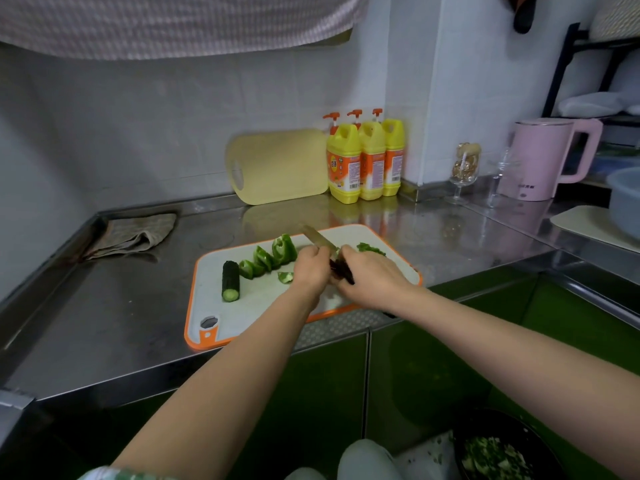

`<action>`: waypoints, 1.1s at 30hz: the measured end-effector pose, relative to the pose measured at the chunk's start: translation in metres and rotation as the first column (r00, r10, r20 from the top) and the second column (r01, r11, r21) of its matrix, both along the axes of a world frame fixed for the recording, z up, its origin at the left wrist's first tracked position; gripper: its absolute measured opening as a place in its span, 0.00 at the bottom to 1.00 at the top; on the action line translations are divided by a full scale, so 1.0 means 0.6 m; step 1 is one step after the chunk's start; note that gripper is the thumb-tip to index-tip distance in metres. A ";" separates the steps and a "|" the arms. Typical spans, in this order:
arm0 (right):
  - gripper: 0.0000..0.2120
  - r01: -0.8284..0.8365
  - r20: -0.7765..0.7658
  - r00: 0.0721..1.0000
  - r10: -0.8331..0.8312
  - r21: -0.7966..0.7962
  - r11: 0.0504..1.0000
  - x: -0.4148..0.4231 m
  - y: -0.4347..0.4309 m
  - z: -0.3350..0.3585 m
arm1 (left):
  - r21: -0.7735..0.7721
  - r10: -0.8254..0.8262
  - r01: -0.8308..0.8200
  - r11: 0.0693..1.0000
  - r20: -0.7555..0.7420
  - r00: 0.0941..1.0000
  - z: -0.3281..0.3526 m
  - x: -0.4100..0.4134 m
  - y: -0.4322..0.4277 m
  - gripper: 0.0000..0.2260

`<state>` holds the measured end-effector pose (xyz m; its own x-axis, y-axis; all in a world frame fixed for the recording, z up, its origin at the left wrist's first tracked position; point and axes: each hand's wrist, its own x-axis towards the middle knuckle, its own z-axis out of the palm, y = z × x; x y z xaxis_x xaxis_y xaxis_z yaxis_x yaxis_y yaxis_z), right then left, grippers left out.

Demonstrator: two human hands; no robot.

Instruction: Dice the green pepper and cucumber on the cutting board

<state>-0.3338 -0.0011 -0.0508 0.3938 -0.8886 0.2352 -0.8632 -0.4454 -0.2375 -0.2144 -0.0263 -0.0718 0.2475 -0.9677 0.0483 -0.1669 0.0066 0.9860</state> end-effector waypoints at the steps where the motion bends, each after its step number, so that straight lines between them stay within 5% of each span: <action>1: 0.13 -0.039 0.047 0.998 0.037 0.046 0.998 -0.008 -0.005 -0.003 | 0.000 0.019 -0.019 1.000 0.003 1.000 -0.005 0.003 -0.001 0.14; 6: 0.18 -0.036 0.372 0.928 -0.003 0.100 0.994 -0.049 -0.054 -0.008 | 0.021 0.053 -0.051 0.998 -0.070 0.996 -0.015 0.013 0.002 0.14; 12: 0.23 -0.189 0.192 0.972 0.137 0.282 0.941 -0.029 -0.045 -0.035 | 0.020 0.061 -0.059 0.998 -0.109 0.992 -0.013 0.011 0.000 0.16; 22: 0.24 -0.010 0.162 0.985 -0.052 0.359 0.933 -0.023 -0.055 -0.036 | -0.011 0.139 -0.139 0.990 -0.017 0.990 -0.020 0.031 -0.007 0.16; 27: 0.22 -0.029 0.188 0.982 -0.007 0.191 0.981 -0.007 -0.081 -0.036 | -0.044 0.245 -0.243 0.969 0.072 0.967 -0.016 0.058 -0.008 0.16; 30: 0.14 -0.033 0.444 0.896 0.005 0.057 0.998 -0.007 -0.090 -0.017 | -0.060 0.264 -0.259 0.964 0.090 0.960 -0.013 0.062 -0.010 0.16; 32: 0.09 -0.149 0.602 0.799 0.002 0.195 0.969 -0.012 -0.078 0.000 | -0.068 0.249 -0.243 0.968 0.088 0.965 -0.009 0.056 -0.015 0.16; 33: 0.10 -0.210 0.570 0.822 0.005 0.294 0.932 -0.015 -0.071 0.008 | -0.077 0.239 -0.232 0.970 0.092 0.967 -0.006 0.050 -0.017 0.16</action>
